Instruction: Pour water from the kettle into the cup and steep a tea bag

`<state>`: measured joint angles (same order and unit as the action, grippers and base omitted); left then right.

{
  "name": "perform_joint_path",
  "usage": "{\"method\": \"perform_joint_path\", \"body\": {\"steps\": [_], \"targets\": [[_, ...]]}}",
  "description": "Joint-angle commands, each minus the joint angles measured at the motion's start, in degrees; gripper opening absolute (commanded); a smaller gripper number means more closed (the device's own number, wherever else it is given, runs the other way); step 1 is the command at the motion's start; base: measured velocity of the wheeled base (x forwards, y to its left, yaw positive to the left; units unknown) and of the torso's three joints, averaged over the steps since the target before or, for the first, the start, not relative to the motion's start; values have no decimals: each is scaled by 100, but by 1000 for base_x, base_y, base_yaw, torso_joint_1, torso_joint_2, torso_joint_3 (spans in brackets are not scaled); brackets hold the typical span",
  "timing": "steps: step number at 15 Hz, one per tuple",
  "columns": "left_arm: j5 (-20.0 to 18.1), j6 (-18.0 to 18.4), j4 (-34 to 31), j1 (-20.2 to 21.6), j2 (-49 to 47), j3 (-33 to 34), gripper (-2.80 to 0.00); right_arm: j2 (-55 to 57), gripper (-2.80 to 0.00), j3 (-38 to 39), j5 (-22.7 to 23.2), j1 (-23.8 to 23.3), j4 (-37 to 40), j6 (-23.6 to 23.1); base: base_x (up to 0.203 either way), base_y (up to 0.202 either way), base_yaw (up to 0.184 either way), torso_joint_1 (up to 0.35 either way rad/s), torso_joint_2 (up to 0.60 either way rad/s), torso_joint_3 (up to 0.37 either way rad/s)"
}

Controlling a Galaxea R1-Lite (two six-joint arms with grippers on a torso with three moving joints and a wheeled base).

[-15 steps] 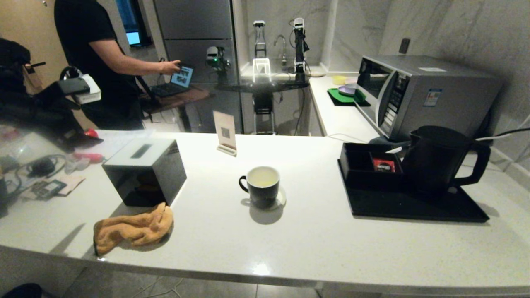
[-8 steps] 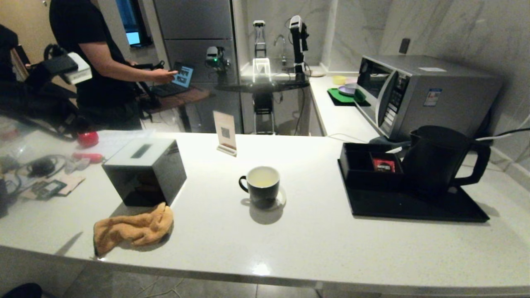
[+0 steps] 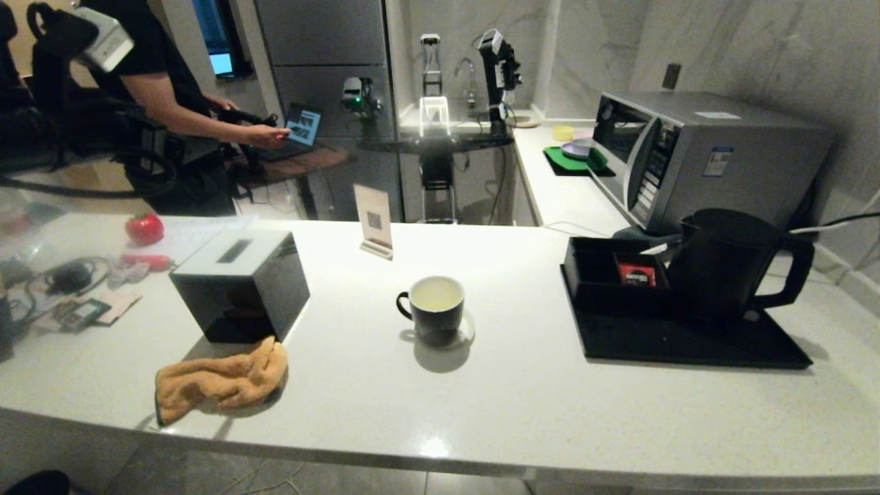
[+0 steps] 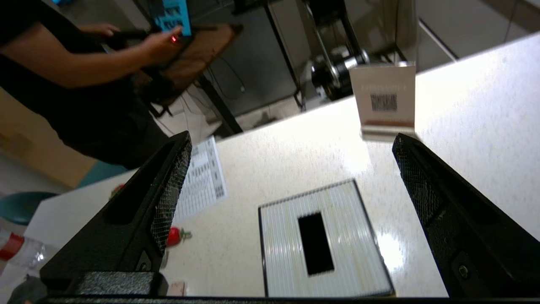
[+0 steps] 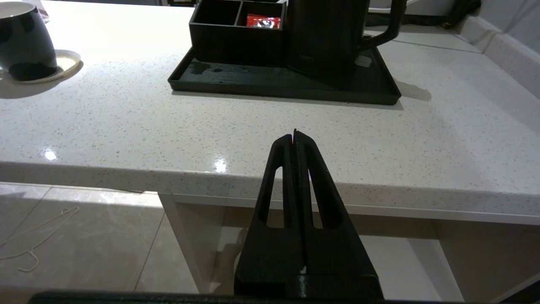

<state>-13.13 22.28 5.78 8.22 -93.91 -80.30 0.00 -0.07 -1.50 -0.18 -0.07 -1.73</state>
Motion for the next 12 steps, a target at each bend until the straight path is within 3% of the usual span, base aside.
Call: {"method": "perform_joint_path", "body": {"steps": [1, 3, 4, 12], "targets": [[89, -42, 304, -168, 67, 241, 0, 0, -280, 2, -7, 1, -1, -3, 0, 0, 0, 0, 0, 0], [117, -57, 335, -205, 207, 381, 0, 0, -280, -1, 0, 1, -1, -3, 0, 0, 0, 0, 0, 0], [118, -55, 336, -206, 274, 417, -280, 0, -280, 2, -4, 1, -1, -3, 0, 0, 0, 0, 0, 0], [120, -229, 344, -215, 1359, 1513, -280, 0, -280, 3, -4, 1, -1, -3, 0, 0, 0, 0, 0, 0]]}}
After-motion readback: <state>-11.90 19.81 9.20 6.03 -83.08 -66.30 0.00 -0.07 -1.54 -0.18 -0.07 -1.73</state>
